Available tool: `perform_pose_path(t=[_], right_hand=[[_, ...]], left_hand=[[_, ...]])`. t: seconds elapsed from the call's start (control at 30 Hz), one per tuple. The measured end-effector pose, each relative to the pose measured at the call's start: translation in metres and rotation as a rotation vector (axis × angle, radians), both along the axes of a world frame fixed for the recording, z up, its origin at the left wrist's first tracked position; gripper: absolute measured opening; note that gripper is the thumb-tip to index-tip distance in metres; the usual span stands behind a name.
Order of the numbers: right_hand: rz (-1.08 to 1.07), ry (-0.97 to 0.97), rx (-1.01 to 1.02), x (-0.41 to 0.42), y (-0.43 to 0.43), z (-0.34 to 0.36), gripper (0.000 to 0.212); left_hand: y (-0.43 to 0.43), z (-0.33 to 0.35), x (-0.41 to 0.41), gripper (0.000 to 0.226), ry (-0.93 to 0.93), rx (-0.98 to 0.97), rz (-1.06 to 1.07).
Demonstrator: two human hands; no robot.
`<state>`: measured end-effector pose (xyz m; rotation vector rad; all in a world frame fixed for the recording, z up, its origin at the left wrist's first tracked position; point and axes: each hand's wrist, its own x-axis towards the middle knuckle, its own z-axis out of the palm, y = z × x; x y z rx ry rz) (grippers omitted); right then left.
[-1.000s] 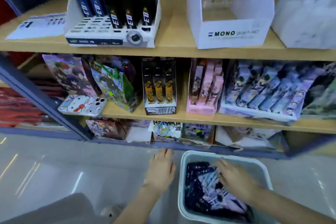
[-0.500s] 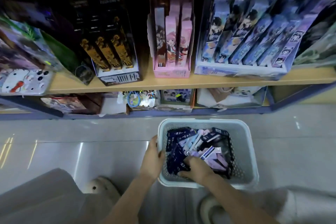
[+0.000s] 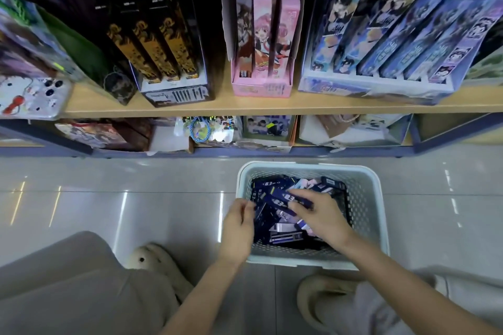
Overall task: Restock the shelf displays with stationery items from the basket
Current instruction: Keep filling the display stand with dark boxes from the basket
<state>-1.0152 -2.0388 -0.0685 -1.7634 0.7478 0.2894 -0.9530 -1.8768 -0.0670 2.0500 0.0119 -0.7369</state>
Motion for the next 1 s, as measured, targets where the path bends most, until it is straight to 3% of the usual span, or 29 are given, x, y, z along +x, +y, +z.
perform_pose_path(t=[0.1, 0.17, 0.23, 0.37, 0.47, 0.53, 0.67, 0.8, 1.0], right_hand=[[-0.117, -0.156, 0.12, 0.006, 0.029, 0.016, 0.029], [-0.145, -0.184, 0.195, 0.007, 0.047, 0.022, 0.032], [-0.145, -0.193, 0.24, 0.007, 0.053, 0.024, 0.032], [-0.203, -0.187, 0.096, -0.001, 0.024, 0.009, 0.019], [-0.336, -0.051, -0.099, -0.012, -0.016, -0.028, 0.034], [-0.302, 0.056, -0.217, -0.017, -0.041, -0.052, 0.048], [-0.138, 0.141, -0.292, -0.02, -0.06, -0.078, 0.054], [0.038, 0.132, -0.437, -0.02, -0.069, -0.09, 0.046], [0.219, 0.185, -0.629, -0.018, -0.072, -0.09, 0.026]], left_hand=[[-0.022, 0.012, -0.001, 0.029, 0.332, -0.279, 0.165], [-0.03, 0.017, 0.001, 0.025, 0.424, -0.388, 0.305], [-0.03, 0.02, 0.006, 0.023, 0.445, -0.372, 0.379], [-0.024, 0.015, 0.016, 0.028, 0.445, -0.376, 0.399], [-0.018, 0.014, 0.018, 0.031, 0.413, -0.335, 0.337], [-0.018, 0.016, 0.015, 0.029, 0.409, -0.324, 0.291], [-0.021, 0.017, 0.007, 0.023, 0.439, -0.293, 0.239], [-0.024, 0.015, 0.002, 0.028, 0.452, -0.254, 0.196], [-0.032, 0.013, -0.001, 0.019, 0.513, -0.229, 0.215]])
